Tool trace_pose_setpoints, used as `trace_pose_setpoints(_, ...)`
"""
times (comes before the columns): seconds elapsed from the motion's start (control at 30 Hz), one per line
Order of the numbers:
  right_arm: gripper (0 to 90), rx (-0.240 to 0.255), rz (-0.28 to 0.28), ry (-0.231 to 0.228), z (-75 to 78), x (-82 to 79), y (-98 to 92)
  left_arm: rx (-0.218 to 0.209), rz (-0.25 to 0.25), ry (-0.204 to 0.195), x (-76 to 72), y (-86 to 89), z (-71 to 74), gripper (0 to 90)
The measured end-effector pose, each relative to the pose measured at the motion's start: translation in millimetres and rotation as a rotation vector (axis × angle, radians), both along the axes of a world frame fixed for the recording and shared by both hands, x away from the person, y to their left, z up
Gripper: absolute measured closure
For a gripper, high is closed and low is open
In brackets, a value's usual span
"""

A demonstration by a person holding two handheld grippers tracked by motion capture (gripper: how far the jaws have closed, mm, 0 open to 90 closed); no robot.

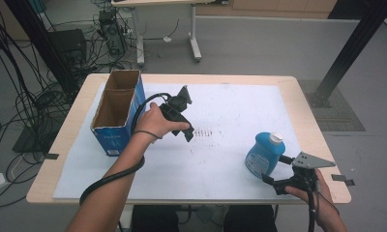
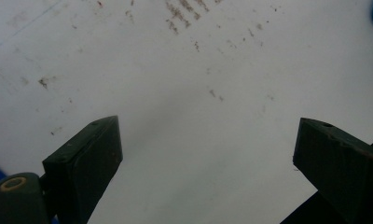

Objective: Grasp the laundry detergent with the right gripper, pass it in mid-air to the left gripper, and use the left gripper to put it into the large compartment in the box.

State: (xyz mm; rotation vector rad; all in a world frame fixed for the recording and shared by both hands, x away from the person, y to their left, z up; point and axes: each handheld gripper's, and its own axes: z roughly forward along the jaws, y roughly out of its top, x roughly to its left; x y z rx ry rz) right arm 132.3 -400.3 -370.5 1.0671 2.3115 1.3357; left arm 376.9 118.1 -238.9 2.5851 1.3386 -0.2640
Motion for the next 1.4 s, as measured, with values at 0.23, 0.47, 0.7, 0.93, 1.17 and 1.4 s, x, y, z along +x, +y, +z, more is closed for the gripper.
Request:
trace_pose_setpoints(0.23,2.6,0.004,-0.005,-0.002,-1.7,-0.7,-0.8,-0.005,-0.003,-0.013,-17.6,2.0,-4.4,8.3)
trace_pose_setpoints(0.47,2.6,0.009,-0.004,-0.005,-2.1,-0.9,-0.5,-0.01,0.002,-0.031,-34.1,7.5,-10.2,8.3)
trace_pose_setpoints(0.7,2.5,0.007,-0.004,-0.004,-1.9,-0.5,1.3,-0.026,0.0,-0.039,-49.3,12.1,-16.0,8.3)
trace_pose_setpoints(0.93,2.4,0.009,-0.006,-0.007,-2.4,-1.0,2.4,-0.046,0.007,-0.041,-57.5,17.1,-22.7,8.3)
trace_pose_setpoints(1.17,2.3,0.016,-0.014,-0.01,-4.5,-3.0,2.0,-0.067,-0.004,-0.037,-61.8,17.7,-24.6,8.2)
trace_pose_setpoints(1.4,2.1,0.02,-0.019,-0.021,-6.4,-4.0,3.3,-0.072,-0.001,-0.038,-62.1,18.9,-24.4,8.3)
